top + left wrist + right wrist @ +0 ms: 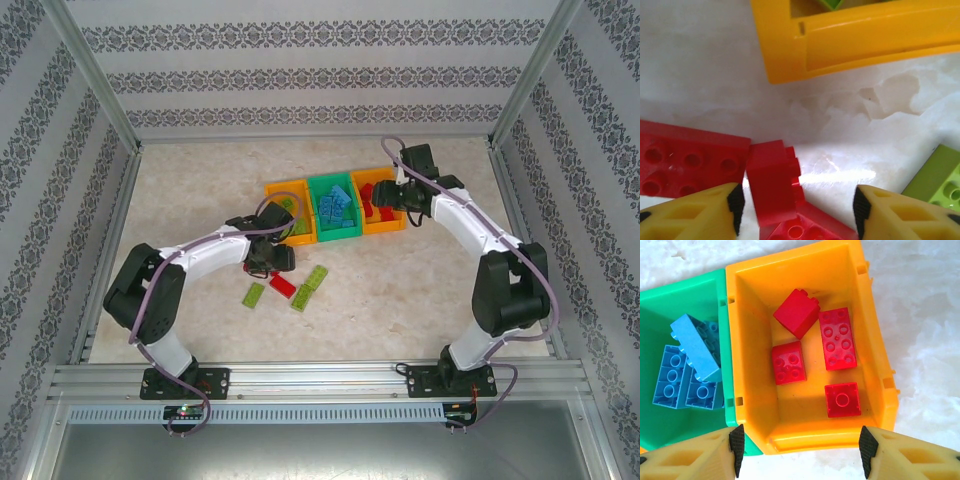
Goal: Sort the legos into containers by color
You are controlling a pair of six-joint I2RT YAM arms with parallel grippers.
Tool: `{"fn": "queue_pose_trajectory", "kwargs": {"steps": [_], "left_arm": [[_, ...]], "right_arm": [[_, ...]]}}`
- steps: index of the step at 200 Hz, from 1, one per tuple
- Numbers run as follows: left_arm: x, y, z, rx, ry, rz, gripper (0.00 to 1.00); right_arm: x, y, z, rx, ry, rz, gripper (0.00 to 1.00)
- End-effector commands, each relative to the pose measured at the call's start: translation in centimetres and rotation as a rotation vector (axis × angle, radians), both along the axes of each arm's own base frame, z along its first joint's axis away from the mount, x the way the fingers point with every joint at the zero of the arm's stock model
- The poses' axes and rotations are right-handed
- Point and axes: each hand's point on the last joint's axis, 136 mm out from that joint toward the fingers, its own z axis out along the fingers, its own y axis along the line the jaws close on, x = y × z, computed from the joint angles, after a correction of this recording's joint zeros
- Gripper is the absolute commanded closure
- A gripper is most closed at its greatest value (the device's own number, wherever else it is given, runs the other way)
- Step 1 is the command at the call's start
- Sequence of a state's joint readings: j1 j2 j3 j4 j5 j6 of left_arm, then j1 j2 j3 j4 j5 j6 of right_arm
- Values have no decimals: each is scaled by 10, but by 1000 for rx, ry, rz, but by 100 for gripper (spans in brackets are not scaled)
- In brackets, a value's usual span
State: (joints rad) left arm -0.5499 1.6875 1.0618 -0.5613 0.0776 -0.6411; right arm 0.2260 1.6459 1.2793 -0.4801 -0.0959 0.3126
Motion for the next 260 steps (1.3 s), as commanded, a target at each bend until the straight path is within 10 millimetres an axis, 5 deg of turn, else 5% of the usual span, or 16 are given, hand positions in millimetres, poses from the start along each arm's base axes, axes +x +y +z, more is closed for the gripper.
{"fn": "queue_pose_trajectory", "kwargs": {"steps": [1,80,155,204,260], "left_arm": [[-1,-2,-4,40,23,-4,46],[-1,-7,-21,130,63,-27,54],[0,-27,-21,137,57,-101,85],[13,-79,15,41,-39,-190,86],[65,-153,86,-179,-199,-276,85]], "right_arm": [[-7,-2,4,27,-8,-13,35],[-16,-19,9,37,-23,-43,33],[-26,-37,8,30,-35,-86,31],[-40,-59,1,52,-42,-152,31],[-75,-65,-25,88,-6,-179,31]]}}
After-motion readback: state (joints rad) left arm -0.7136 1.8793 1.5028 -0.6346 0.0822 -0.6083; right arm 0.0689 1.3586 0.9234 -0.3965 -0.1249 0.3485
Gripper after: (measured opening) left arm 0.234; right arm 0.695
